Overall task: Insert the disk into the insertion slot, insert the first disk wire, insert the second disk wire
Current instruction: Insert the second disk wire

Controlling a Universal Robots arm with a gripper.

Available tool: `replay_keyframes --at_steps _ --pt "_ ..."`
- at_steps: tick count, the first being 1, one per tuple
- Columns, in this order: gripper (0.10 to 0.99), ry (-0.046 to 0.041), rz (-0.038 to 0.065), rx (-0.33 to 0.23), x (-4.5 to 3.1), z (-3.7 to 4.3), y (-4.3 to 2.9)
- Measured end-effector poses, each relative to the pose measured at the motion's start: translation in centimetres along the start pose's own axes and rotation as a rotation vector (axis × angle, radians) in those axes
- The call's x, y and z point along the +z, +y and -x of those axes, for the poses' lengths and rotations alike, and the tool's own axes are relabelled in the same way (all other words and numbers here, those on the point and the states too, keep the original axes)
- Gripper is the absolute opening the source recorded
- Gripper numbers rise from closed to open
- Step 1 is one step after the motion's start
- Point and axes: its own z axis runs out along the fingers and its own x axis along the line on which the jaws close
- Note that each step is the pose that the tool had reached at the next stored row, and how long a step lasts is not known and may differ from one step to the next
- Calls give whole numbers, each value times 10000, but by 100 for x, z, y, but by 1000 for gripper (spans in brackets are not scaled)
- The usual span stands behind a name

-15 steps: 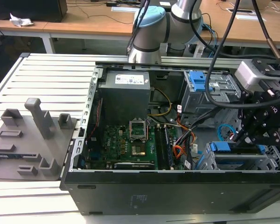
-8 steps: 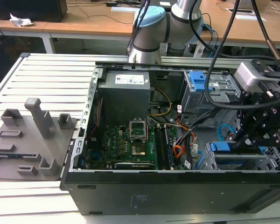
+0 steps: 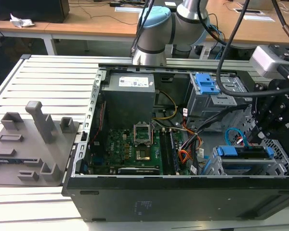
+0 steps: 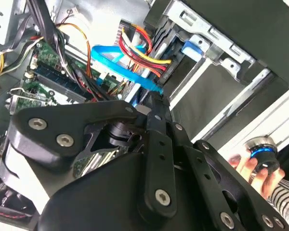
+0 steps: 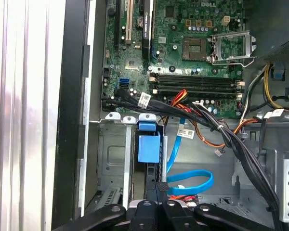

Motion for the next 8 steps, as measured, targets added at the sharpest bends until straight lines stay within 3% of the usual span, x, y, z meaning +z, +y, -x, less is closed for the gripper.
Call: replay_keyframes --at_steps 3,8 --pt "106 -14 -30 2 6 0 98" --pt "106 -13 -39 0 7 0 108"
